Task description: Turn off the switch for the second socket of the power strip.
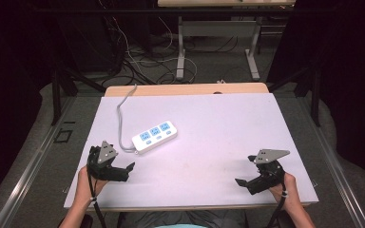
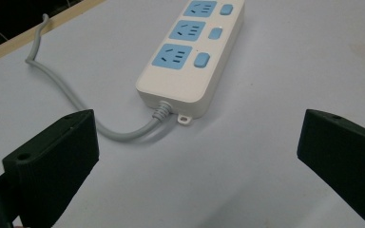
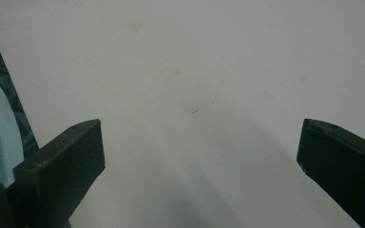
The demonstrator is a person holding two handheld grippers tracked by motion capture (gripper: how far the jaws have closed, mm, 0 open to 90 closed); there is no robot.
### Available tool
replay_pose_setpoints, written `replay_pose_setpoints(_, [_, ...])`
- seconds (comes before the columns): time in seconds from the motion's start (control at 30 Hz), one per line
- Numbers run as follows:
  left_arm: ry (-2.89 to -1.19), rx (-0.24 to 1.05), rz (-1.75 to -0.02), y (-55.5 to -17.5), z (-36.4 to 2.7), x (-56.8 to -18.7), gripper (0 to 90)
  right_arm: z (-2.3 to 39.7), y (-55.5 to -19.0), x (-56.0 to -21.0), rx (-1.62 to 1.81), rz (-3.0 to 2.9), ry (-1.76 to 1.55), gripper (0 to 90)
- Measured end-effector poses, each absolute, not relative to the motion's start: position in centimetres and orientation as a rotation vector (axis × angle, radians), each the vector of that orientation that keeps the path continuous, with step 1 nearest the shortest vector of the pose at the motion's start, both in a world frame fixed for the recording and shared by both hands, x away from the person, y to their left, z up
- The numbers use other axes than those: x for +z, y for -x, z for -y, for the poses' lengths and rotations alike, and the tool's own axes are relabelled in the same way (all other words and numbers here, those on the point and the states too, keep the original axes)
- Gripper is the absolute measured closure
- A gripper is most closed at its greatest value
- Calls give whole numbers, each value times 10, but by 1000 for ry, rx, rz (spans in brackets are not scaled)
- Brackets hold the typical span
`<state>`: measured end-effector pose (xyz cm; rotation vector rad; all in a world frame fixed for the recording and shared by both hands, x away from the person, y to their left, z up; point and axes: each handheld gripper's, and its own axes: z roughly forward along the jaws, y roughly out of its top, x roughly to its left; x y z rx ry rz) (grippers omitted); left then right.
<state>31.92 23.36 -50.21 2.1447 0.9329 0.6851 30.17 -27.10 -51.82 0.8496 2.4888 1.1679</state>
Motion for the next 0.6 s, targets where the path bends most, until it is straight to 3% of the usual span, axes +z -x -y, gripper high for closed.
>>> replay_pose_setpoints(0.6, [-2174, 670, -924, -340, -221, -490, 0, 267, -301, -516, 1163, -2498, -816, 14])
